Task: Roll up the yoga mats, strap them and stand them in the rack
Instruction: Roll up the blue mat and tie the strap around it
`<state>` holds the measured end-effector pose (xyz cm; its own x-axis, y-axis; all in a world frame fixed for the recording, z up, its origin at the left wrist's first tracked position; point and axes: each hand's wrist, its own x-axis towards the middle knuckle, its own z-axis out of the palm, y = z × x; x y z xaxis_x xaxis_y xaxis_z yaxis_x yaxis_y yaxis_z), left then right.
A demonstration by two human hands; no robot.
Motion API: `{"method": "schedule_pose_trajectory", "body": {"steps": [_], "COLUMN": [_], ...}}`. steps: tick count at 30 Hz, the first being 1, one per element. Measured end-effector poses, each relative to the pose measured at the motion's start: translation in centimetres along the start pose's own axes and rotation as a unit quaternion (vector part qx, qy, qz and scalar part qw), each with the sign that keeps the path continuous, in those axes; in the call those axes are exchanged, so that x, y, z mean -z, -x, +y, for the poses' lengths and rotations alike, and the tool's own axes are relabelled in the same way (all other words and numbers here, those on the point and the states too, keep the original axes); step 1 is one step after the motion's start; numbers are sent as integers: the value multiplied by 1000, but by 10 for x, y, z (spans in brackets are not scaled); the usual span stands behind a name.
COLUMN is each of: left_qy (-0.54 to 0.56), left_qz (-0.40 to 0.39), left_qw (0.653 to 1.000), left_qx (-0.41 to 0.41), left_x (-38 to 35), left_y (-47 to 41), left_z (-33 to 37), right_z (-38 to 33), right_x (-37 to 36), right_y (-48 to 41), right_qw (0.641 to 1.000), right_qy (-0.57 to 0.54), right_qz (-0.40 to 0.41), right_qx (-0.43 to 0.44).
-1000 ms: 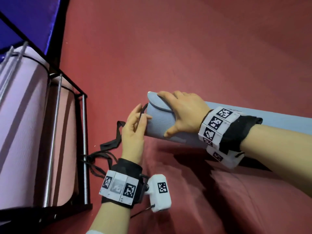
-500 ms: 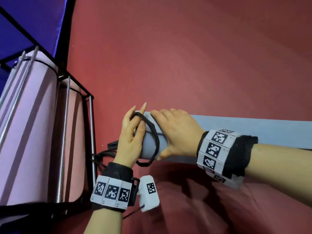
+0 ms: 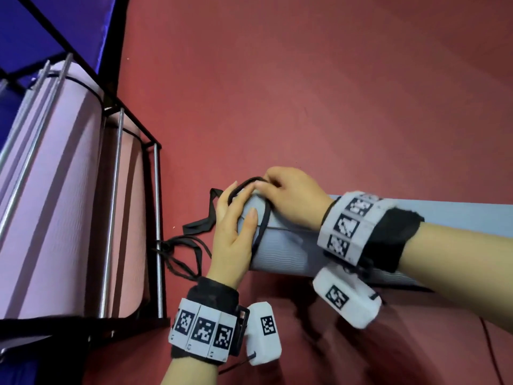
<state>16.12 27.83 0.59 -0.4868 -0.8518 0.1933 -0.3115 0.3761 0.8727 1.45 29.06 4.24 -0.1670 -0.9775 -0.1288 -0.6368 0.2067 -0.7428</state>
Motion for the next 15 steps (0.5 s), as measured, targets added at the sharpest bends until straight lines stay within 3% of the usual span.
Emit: {"method": "schedule_pose_trajectory", "body": {"steps": [3,7,10,13,15], "left_qy": [4,30,33,90,107], "left_qz": [22,77,123,114,104], "left_qw": [1000,996,990,989,988], "left_qx": [7,-21,-57,1,49], "left_x": [-1,-4,-7,-9,-9], "left_y": [5,7,7,5,5], "left_z": [3,10,12,10,6], "right_z": [13,25,25,24,19], "right_x": [14,20,25,35,38], "right_y": [-16,-18,-6,6,11], "right_qw": [998,996,996,964,942], "right_qy": [29,13,21,161,266], "right_qz": [-16,28,83,78,34], "right_qx": [-61,-82,35,199,202]}}
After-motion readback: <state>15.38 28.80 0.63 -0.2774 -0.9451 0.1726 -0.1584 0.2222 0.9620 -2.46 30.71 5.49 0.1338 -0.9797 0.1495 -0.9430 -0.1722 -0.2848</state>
